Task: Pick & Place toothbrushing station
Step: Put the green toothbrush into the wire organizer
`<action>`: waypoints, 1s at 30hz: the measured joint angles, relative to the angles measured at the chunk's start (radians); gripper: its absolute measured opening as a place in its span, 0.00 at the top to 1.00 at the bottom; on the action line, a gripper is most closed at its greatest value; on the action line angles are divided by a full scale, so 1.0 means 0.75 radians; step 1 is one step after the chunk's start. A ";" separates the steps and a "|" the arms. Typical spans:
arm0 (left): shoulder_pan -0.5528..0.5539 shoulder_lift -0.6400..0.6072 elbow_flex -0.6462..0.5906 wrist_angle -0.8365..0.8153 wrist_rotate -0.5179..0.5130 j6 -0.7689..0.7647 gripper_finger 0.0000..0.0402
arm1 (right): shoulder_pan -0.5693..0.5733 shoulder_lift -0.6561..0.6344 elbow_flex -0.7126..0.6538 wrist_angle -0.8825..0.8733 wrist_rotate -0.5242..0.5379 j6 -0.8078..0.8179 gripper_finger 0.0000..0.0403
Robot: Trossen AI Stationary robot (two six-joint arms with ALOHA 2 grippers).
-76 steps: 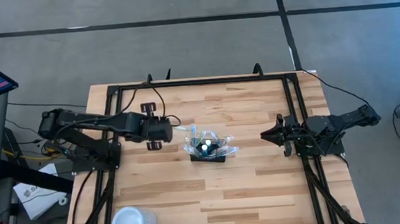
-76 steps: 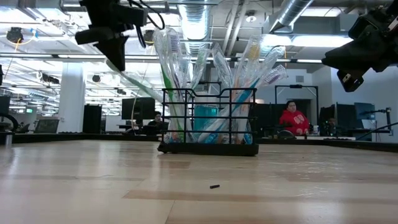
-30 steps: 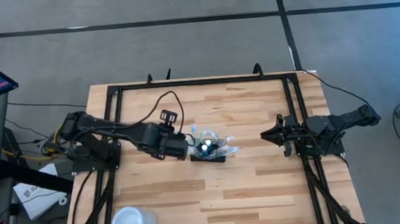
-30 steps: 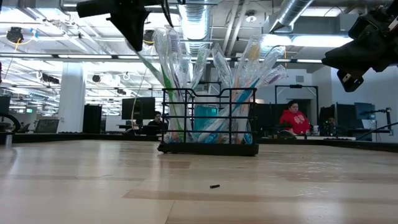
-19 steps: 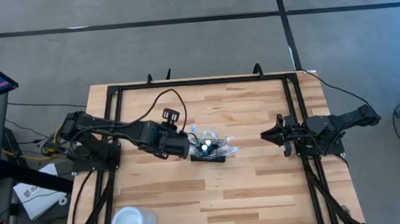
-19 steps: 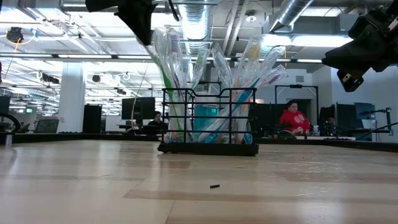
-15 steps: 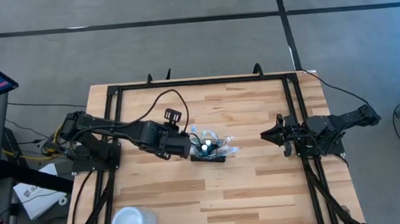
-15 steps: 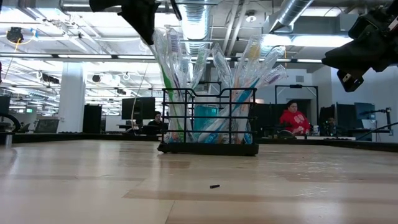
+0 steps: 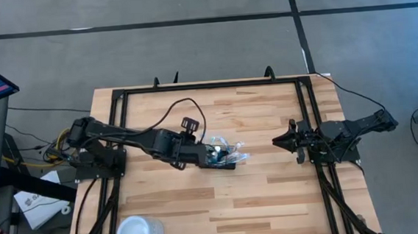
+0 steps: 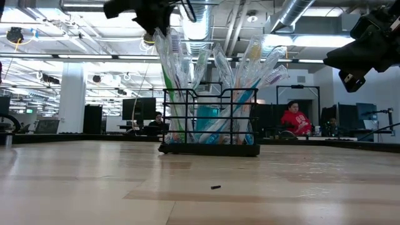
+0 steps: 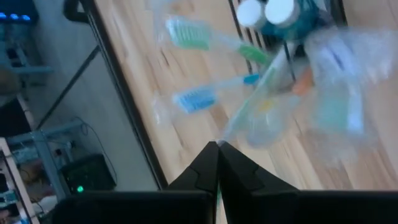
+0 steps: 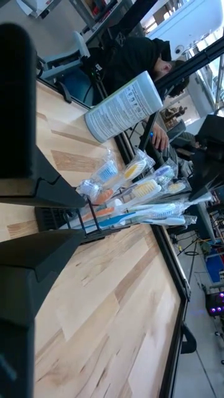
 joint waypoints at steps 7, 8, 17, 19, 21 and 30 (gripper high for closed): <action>0.000 0.025 -0.001 0.081 0.010 0.089 1.00 | 0.000 0.000 0.000 0.000 0.000 0.000 0.85; 0.000 0.032 -0.001 0.101 0.015 0.099 1.00 | 0.000 0.000 0.000 0.000 0.000 0.000 0.85; 0.009 0.045 -0.002 0.178 0.109 0.114 1.00 | 0.000 0.000 0.000 0.000 0.000 0.000 0.85; 0.022 0.045 -0.002 0.201 0.176 0.102 1.00 | -0.001 0.000 0.000 0.000 0.000 0.000 0.85; 0.037 0.045 -0.010 0.241 0.222 0.095 1.00 | 0.000 0.000 0.000 0.000 0.000 0.000 0.85; 0.063 0.044 -0.024 0.264 0.290 -0.023 1.00 | 0.000 0.000 0.000 0.000 0.000 0.000 0.85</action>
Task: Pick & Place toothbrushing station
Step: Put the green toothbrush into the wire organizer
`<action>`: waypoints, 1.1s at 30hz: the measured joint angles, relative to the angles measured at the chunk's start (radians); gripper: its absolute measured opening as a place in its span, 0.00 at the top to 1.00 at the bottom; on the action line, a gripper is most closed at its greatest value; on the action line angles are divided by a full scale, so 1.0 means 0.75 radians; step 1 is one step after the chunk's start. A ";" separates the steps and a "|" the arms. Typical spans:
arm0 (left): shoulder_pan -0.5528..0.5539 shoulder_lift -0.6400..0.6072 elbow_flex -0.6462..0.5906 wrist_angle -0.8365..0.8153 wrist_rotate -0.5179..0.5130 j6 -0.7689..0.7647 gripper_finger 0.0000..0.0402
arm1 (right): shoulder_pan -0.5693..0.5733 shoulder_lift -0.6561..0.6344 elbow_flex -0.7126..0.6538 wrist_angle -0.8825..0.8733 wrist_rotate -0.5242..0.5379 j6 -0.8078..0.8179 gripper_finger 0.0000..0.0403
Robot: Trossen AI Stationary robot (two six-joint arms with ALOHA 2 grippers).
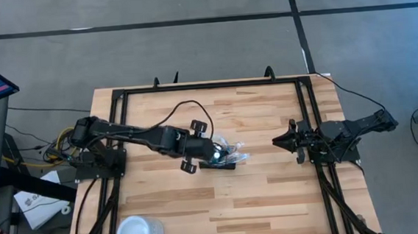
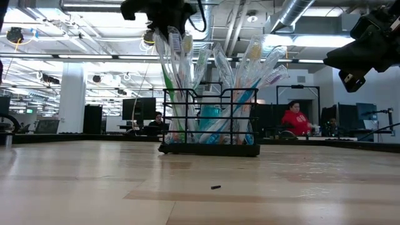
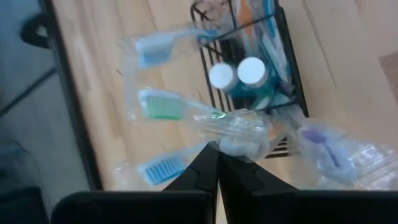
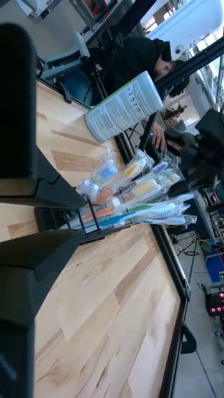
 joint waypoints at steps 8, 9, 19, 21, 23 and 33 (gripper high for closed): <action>0.004 0.000 -0.033 0.001 -0.008 -0.069 0.97 | 0.000 0.000 0.000 0.000 0.000 0.000 0.85; 0.004 0.000 -0.033 0.002 -0.008 -0.069 0.96 | 0.000 0.000 0.000 0.000 0.000 0.000 0.85; 0.002 -0.047 -0.033 0.029 -0.007 -0.075 0.88 | 0.000 0.000 0.000 0.000 0.000 0.000 0.85; 0.002 -0.070 -0.033 0.049 -0.002 -0.078 0.85 | 0.000 0.000 0.000 0.001 0.000 0.000 0.85; 0.005 -0.080 -0.031 0.072 0.016 -0.078 0.82 | 0.000 0.001 0.000 -0.001 0.000 0.000 0.85; 0.035 -0.175 -0.036 0.081 0.023 -0.140 0.76 | 0.000 0.004 -0.001 0.000 0.000 0.000 0.85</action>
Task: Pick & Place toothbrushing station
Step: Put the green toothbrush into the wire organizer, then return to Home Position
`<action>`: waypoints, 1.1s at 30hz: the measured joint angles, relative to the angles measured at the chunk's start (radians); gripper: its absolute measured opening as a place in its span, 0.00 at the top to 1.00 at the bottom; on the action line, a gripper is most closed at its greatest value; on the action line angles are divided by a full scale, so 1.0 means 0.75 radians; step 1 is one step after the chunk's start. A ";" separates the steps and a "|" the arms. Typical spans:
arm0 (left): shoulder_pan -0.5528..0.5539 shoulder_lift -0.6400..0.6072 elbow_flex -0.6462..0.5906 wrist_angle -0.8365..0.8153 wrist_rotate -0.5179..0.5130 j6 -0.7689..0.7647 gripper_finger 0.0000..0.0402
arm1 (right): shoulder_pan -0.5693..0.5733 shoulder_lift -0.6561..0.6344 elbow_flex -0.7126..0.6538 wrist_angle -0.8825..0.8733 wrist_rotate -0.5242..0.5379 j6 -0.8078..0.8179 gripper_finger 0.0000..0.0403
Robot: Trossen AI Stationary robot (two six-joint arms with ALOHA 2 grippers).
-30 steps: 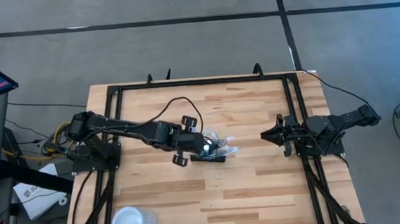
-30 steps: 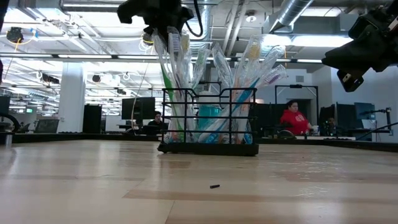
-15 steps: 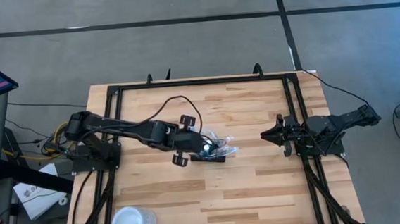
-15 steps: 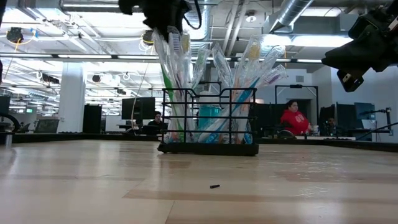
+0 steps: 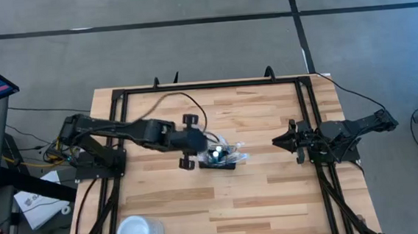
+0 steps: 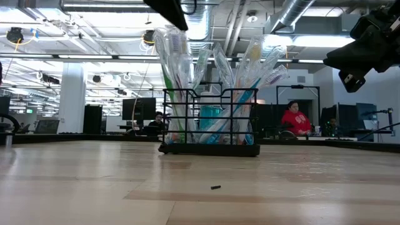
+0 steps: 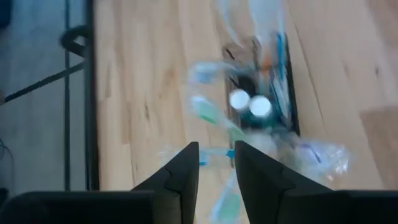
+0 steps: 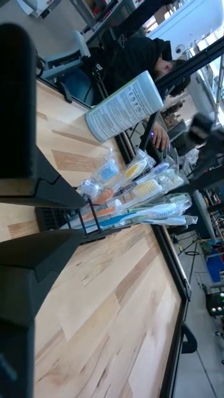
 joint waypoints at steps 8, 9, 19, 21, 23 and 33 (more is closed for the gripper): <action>0.071 -0.278 -0.265 0.288 0.096 -0.109 0.76 | 0.000 0.000 0.000 0.000 0.000 0.000 0.85; 0.075 -0.321 -0.318 0.324 0.097 -0.118 0.76 | 0.000 0.000 0.000 0.001 0.000 0.000 0.85; 0.126 -0.751 -0.892 0.829 0.122 -0.225 0.75 | 0.000 0.001 0.000 -0.001 0.000 0.000 0.85; 0.130 -0.824 -1.000 0.916 0.134 -0.254 0.75 | 0.000 0.001 0.000 0.001 0.000 0.000 0.85; 0.138 -0.886 -1.089 1.017 0.145 -0.274 0.75 | 0.000 0.001 0.000 0.000 0.000 0.000 0.85; 0.149 -1.087 -1.359 1.195 0.142 -0.335 0.75 | 0.000 0.001 0.000 0.000 0.000 0.000 0.85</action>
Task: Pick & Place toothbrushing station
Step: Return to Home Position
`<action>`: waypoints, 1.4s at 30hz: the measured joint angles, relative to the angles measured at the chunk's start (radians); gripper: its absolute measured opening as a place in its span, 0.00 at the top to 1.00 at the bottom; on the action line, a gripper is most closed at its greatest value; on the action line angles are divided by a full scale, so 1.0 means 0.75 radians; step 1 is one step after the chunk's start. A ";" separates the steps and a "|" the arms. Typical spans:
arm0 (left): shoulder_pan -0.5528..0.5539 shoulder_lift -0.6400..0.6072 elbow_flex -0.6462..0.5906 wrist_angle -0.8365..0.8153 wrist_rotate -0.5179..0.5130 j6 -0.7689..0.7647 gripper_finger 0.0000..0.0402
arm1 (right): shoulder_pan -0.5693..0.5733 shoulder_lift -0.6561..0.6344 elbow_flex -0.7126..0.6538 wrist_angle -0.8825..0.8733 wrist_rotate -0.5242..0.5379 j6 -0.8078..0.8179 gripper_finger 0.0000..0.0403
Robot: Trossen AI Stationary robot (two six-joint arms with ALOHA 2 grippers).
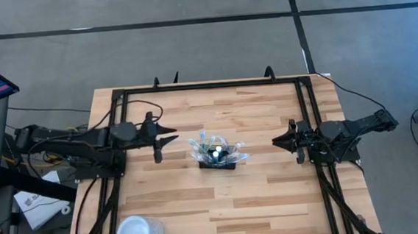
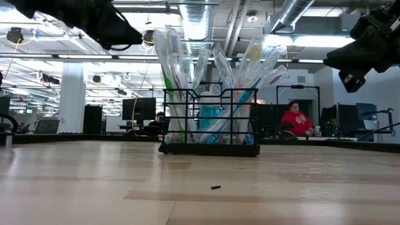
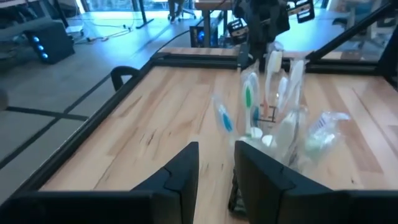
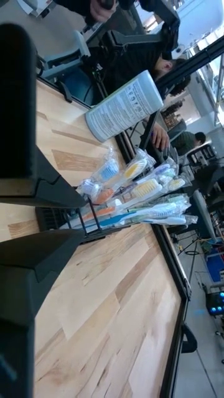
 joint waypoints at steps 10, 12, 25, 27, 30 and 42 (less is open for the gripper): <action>0.004 -0.058 -0.130 0.083 0.002 -0.030 0.75 | 0.000 0.001 0.000 0.000 -0.001 0.000 0.85; 0.004 -0.065 -0.152 0.098 0.001 -0.037 0.75 | 0.000 0.001 0.000 0.000 0.000 0.000 0.85; 0.004 -0.095 -0.359 0.292 0.001 -0.114 0.75 | 0.000 0.001 0.000 0.000 -0.001 0.000 0.85; 0.004 -0.131 -0.394 0.298 0.002 -0.131 0.75 | 0.000 0.001 0.000 0.000 0.000 0.000 0.85; 0.004 -0.214 -0.452 0.302 0.001 -0.150 0.75 | 0.001 0.001 0.000 0.000 0.000 0.000 0.85; 0.003 -0.647 -0.659 0.320 0.179 -0.183 0.75 | 0.001 0.001 0.000 0.000 -0.001 0.000 0.85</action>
